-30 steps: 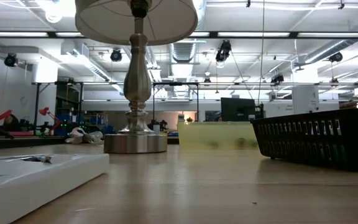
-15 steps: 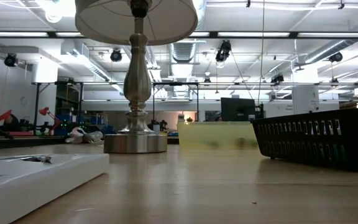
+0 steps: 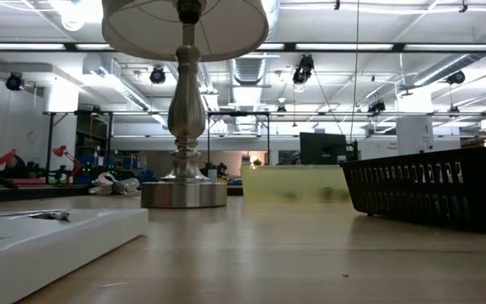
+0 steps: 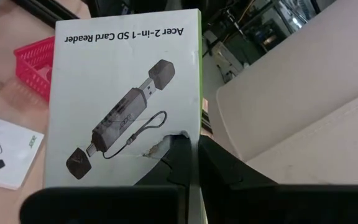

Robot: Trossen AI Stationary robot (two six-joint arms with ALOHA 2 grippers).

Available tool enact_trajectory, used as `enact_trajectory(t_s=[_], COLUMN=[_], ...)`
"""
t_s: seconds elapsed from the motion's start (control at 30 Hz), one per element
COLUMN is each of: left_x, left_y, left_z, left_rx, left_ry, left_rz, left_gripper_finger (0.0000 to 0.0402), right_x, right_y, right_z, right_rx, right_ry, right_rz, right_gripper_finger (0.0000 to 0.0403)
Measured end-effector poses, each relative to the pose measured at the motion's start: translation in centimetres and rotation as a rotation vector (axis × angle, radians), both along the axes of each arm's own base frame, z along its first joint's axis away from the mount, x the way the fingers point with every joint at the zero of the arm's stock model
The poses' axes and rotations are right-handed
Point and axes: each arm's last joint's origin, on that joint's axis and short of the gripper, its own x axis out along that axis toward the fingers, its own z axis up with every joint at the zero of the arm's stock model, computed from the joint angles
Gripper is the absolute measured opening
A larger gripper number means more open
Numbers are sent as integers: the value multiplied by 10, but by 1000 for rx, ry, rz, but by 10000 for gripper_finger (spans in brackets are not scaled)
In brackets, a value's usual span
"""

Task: Pick and place items into bin
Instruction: Put the right white box into the red bin

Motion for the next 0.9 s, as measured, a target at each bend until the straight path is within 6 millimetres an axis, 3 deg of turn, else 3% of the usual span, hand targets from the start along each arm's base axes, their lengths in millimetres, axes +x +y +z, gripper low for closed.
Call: enact_trajectory(t_s=[0.4,0.53,0.77,0.9], left_x=[15,19,22,22], left_y=[14,17,20,20], left_z=[-10,-11,-12,-12], left_rx=[12,-10,30,52], left_ry=[44,74,119,131], left_rz=[14,-14,-68,-83], left_gripper_finger=[182,144,27,25], right_x=[0,0,0,0], right_y=[0,0,0,0], right_z=[0,0,0,0], right_rx=[5,3,46,98], right_ry=[-1,1,-14,-32], right_rz=[-4,-3,-13,-29], right_gripper_finger=[8,8,8,13])
